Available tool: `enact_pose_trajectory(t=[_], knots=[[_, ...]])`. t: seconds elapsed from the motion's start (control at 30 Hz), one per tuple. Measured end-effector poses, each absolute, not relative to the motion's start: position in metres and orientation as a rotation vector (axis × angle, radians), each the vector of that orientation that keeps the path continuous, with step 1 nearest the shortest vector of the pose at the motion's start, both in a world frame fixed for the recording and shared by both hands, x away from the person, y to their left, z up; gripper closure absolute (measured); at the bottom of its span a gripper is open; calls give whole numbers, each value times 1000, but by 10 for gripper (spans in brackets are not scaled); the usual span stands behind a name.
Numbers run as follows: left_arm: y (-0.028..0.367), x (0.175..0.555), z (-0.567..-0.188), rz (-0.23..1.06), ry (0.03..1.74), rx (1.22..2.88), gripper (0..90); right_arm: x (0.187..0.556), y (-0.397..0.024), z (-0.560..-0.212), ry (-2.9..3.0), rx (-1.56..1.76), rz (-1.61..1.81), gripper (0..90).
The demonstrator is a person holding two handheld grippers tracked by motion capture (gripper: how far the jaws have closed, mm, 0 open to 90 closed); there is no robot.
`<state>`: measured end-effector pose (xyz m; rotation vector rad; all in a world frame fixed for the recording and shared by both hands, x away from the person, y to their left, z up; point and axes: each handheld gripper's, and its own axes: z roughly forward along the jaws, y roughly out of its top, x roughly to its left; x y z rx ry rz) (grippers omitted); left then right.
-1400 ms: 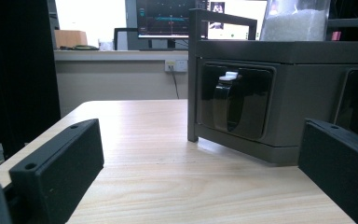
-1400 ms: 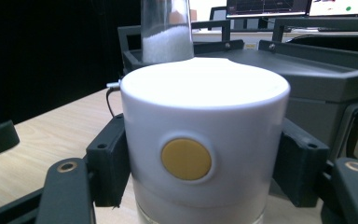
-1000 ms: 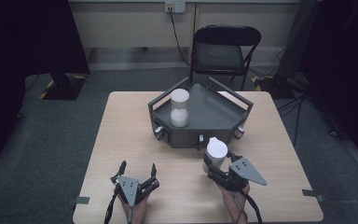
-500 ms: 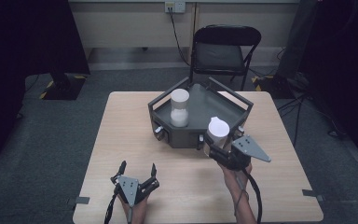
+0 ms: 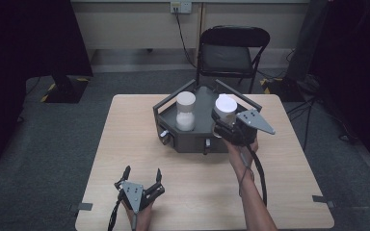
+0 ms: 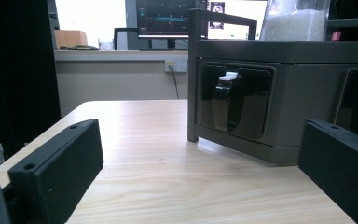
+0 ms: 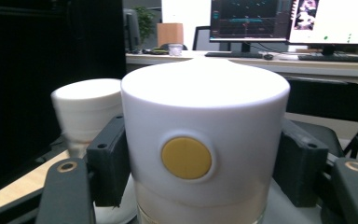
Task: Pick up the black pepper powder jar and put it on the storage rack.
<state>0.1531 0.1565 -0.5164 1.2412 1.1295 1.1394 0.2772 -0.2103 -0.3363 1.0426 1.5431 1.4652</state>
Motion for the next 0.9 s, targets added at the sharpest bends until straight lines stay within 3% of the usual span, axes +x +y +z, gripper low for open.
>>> enact_pose_trajectory(t=[0.47,0.9], knots=[[157,153,-516,1139,1130,1242,0,311,-198,-346,1485,1137,1372,299],[157,153,-516,1139,1129,1241,0,321,-196,-357,1494,1136,1375,299]])
